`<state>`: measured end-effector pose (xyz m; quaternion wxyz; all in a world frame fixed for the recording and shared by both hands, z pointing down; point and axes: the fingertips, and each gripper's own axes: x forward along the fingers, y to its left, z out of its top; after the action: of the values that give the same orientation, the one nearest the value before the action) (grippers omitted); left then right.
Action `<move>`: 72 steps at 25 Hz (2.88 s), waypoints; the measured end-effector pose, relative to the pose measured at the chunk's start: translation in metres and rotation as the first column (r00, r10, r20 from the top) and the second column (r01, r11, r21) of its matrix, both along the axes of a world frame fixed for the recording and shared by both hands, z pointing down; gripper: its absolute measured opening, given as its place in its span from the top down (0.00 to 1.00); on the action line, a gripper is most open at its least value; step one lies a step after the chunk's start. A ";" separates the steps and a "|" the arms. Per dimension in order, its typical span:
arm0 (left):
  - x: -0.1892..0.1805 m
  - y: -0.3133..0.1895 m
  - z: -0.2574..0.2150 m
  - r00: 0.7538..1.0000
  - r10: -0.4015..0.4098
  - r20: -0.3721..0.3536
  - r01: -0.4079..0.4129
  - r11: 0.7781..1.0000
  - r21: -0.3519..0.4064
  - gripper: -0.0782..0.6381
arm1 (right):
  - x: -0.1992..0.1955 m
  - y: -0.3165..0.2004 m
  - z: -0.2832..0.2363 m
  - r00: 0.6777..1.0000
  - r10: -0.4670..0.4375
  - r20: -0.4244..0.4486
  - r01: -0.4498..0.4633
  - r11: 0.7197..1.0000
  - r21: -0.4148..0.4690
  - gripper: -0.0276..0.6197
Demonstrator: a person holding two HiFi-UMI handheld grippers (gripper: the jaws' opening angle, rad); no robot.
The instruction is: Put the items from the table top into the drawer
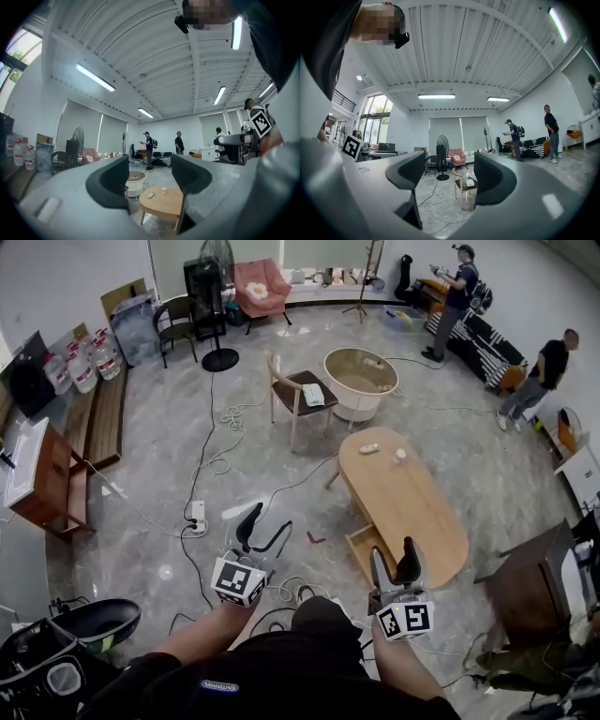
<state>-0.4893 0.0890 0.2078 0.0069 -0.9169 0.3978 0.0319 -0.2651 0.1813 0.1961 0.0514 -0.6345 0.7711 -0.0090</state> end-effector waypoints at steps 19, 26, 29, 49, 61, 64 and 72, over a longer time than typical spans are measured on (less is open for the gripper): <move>0.085 -0.175 0.027 0.997 0.076 -0.004 -0.076 0.997 0.014 0.52 | 0.077 -0.176 0.034 0.998 0.055 0.012 -0.056 0.998 0.015 0.46; 0.167 -0.282 0.049 0.986 0.168 0.019 -0.167 0.985 -0.037 0.53 | 0.150 -0.273 0.061 0.993 0.118 0.031 -0.116 0.992 -0.050 0.46; 0.201 -0.321 0.057 0.978 0.204 0.035 -0.202 0.978 -0.058 0.53 | 0.180 -0.302 0.070 0.990 0.136 0.042 -0.133 0.988 -0.073 0.46; 0.377 -0.497 0.146 0.758 0.632 0.158 -0.592 0.770 -0.239 0.54 | 0.277 -0.376 0.111 0.807 0.591 0.010 -0.574 0.787 -0.227 0.47; 0.452 -0.515 0.257 0.540 0.791 0.287 -0.684 0.611 -0.399 0.54 | 0.277 -0.331 0.133 0.590 0.808 -0.004 -0.780 0.568 -0.262 0.47; 0.467 -0.511 0.279 0.533 0.779 0.331 -0.657 0.628 -0.417 0.54 | 0.282 -0.311 0.145 0.567 0.823 0.028 -0.791 0.553 -0.263 0.48; 0.487 -0.518 0.386 0.503 0.719 0.480 -0.534 0.695 -0.481 0.54 | 0.275 -0.298 0.191 0.626 0.778 0.042 -0.733 0.606 -0.310 0.48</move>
<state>-0.0024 -0.4293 0.5942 0.0038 -0.9423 0.0069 -0.3348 0.0103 -0.1168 0.3867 0.0322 -0.8986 0.4134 -0.1434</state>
